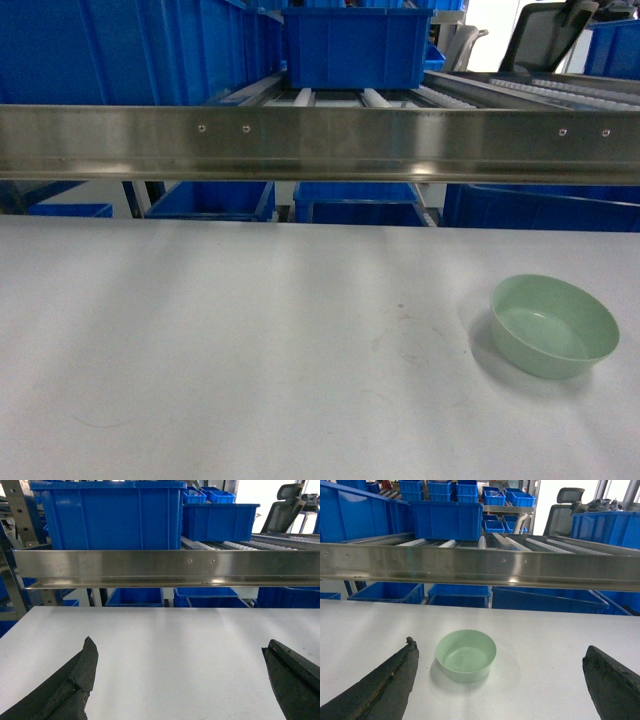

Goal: Place green bowl on second shelf with right arm

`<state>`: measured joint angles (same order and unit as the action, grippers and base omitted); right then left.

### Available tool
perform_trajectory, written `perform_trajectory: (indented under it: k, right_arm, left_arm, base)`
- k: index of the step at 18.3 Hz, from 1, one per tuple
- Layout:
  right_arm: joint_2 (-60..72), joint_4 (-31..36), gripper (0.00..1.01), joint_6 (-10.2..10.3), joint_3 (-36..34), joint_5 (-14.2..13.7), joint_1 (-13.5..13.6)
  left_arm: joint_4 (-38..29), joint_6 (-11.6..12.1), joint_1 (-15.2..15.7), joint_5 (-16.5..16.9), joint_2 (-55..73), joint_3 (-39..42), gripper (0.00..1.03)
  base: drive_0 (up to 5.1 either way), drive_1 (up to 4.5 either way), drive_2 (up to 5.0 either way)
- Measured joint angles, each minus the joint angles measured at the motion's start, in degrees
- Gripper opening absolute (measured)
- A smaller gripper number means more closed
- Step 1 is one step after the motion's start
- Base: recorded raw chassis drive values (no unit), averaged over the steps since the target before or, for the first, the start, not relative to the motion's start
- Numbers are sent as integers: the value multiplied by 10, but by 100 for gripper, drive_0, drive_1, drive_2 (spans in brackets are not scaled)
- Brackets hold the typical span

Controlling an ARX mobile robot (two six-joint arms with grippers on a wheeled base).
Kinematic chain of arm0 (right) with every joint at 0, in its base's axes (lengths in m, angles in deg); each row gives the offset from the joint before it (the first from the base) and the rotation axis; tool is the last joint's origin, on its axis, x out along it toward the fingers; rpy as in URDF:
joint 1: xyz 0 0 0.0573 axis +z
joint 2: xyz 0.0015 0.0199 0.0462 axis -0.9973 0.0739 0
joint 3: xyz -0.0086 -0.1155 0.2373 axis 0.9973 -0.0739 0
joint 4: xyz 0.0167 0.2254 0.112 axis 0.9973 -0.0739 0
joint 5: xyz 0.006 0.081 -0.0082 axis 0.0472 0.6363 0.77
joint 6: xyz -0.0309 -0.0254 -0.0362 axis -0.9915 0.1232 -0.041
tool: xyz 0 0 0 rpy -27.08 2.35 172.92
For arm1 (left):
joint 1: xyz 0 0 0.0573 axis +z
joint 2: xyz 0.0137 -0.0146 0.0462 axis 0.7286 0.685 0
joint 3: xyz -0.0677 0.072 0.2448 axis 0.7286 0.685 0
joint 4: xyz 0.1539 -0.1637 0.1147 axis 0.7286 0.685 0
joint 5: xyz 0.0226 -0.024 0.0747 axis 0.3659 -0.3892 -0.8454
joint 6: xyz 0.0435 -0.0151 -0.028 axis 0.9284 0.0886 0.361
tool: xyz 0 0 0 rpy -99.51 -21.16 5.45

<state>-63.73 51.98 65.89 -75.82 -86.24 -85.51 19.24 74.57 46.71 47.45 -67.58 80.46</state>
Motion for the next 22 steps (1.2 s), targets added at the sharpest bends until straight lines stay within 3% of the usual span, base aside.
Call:
perform_trajectory:
  k: [16,22]
  right_arm:
    - [0,2,98,-1,0,0,0]
    - [35,57,98,-5,0,-15,14]
  left_arm:
    - [0,0,0,0,0,0,98]
    - [0,0,0,0,0,0,98]
  base:
    - [0,0,0]
    - [0,0,0]
